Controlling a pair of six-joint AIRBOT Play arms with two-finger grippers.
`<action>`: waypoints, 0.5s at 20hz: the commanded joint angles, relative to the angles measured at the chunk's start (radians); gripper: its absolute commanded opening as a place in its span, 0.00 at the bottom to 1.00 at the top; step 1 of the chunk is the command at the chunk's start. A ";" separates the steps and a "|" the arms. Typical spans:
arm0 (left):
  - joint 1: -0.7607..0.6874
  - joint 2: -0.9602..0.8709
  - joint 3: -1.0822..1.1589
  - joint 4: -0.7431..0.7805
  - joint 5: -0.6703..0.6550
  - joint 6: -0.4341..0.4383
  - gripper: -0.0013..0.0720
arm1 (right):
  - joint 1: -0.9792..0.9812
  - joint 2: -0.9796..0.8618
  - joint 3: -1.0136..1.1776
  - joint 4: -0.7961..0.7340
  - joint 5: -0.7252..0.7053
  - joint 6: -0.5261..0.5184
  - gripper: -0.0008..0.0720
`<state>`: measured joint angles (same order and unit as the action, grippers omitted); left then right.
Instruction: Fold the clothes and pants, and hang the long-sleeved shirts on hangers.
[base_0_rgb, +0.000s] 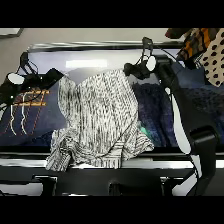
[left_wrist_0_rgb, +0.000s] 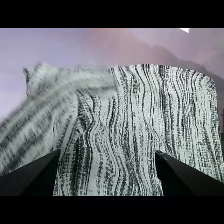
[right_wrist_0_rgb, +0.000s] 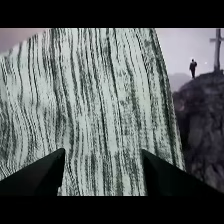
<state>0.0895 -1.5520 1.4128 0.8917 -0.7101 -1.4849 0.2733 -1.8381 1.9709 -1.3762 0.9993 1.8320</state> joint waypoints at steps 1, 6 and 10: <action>0.067 0.022 0.051 -0.001 -0.204 -0.063 0.96 | -0.042 0.075 0.001 -0.007 0.273 -0.172 0.79; 0.250 0.239 -0.082 0.119 -0.464 -0.034 0.96 | -0.268 0.251 -0.104 0.034 0.668 -0.294 0.86; 0.315 0.460 -0.448 0.118 -0.524 -0.006 0.96 | -0.396 0.423 -0.560 0.239 0.606 -0.312 0.95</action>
<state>0.3561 -1.2270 1.1667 0.9897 -1.1458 -1.5070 -0.0380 -1.5261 1.6714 -1.2633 1.5703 1.5597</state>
